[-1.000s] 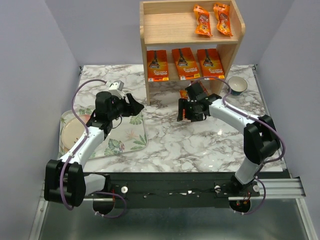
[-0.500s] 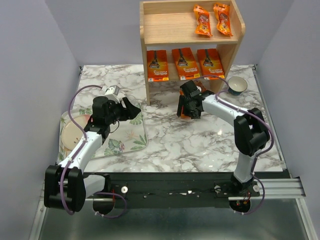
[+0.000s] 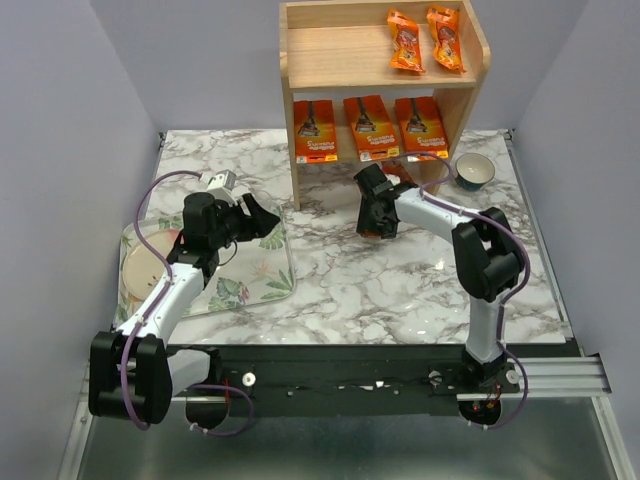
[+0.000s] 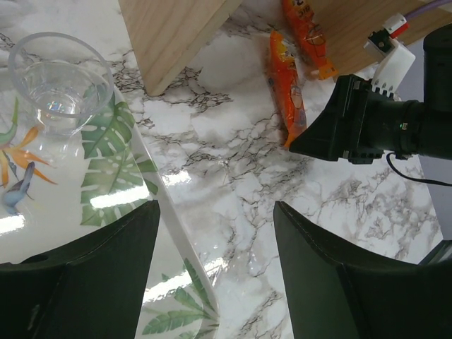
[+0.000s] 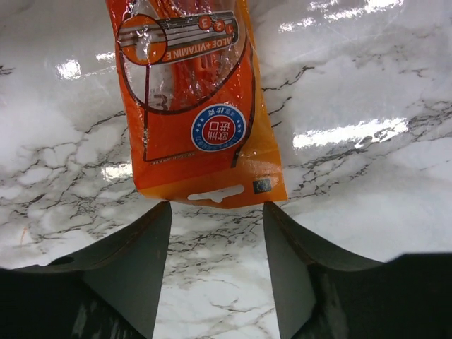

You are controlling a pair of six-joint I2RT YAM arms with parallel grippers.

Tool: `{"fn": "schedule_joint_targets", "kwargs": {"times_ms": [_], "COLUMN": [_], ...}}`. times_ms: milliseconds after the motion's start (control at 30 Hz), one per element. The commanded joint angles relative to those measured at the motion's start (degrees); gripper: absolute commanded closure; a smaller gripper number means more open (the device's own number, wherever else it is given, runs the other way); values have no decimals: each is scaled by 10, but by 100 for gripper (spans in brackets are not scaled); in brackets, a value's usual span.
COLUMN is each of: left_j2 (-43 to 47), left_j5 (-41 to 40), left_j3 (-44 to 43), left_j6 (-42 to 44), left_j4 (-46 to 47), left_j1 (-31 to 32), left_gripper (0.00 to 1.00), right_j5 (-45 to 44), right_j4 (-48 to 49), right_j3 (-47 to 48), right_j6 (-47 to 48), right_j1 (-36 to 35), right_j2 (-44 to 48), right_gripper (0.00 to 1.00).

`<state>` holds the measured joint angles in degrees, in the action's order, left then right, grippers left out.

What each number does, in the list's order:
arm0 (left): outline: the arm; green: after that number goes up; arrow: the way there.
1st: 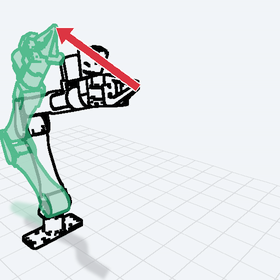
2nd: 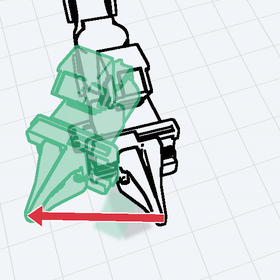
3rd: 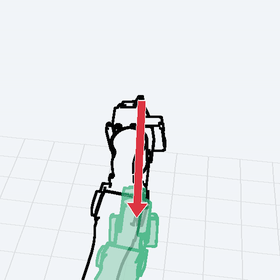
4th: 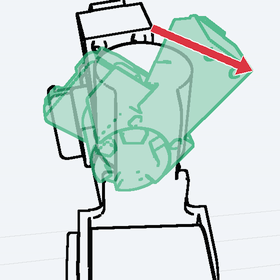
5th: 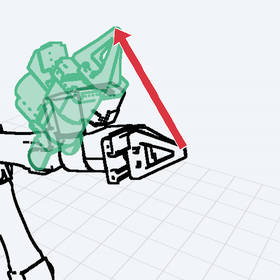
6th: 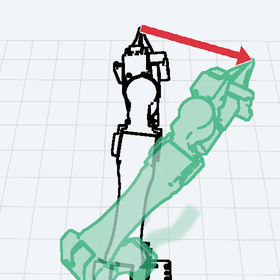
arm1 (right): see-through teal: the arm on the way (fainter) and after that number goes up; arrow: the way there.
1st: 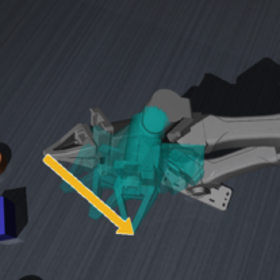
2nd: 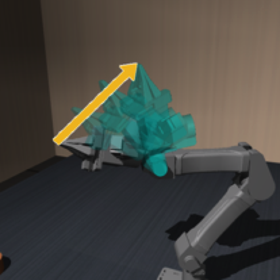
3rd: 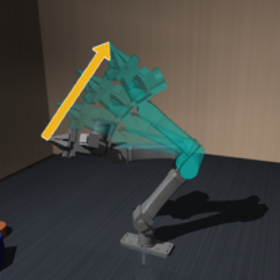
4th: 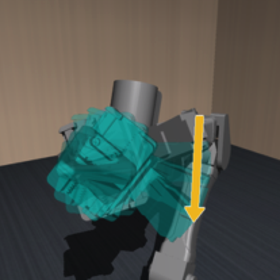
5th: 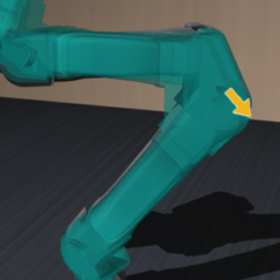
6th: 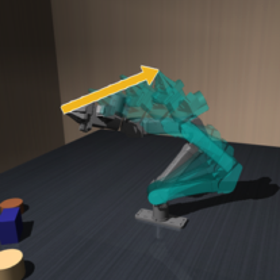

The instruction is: Place and organize the shaving razors onto the shelf

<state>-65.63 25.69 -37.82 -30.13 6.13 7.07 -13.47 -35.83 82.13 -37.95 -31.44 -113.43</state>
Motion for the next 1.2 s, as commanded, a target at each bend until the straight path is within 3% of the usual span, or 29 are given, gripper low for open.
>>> {"fn": "schedule_joint_targets", "kwargs": {"times_ms": [0, 33, 67, 233, 267, 300, 400, 533, 567, 667, 767, 833, 1000, 1167], "left_j2": [7, 7, 6, 6, 6, 7, 8, 16, 16, 7, -27, -81, -242, -365], "left_j5": [1, 1, 1, 1, 1, 1, 1, 37, 40, 48, 36, 21, -83, -144], "left_j3": [2, 2, 2, 8, 7, 9, 11, 20, 24, 32, 21, -7, -75, -180], "left_j6": [-4, -5, -5, -7, -6, -7, -9, -14, -16, -36, -62, -82, -259, -322], "left_j4": [11, 11, 11, 18, 19, 19, 19, 41, 44, 60, 98, 120, 141, 154], "left_j1": [-6, -7, -7, -8, -8, -8, -9, -4, 1, 48, 133, 168, 210, 230], "left_gripper": [26, 26, 26, 26, 26, 26, 26, 26, 26, 24, 23, 23, 28, 25], "right_j5": [-9, -7, -5, 1, 5, 10, 27, 80, 91, 122, 132, 132, 149, 151], "right_j4": [23, 28, 30, 45, 48, 52, 57, 54, 56, 63, 58, 50, 47, 60], "right_j3": [12, 12, 13, 6, 3, 1, 1, -7, -14, -52, -97, -120, -186, -231], "right_j6": [16, 25, 29, 42, 46, 47, 57, 71, 73, 82, 82, 89, 120, 143], "right_j1": [-3, -3, -3, -3, -3, -4, -4, -4, -4, -8, -13, -13, -14, -14], "right_j2": [-25, -25, -27, -22, -20, -18, -14, 29, 41, 99, 166, 202, 313, 384], "right_gripper": [44, 48, 59, 84, 95, 99, 100, 94, 81, 56, 47, 46, 43, 42]}}
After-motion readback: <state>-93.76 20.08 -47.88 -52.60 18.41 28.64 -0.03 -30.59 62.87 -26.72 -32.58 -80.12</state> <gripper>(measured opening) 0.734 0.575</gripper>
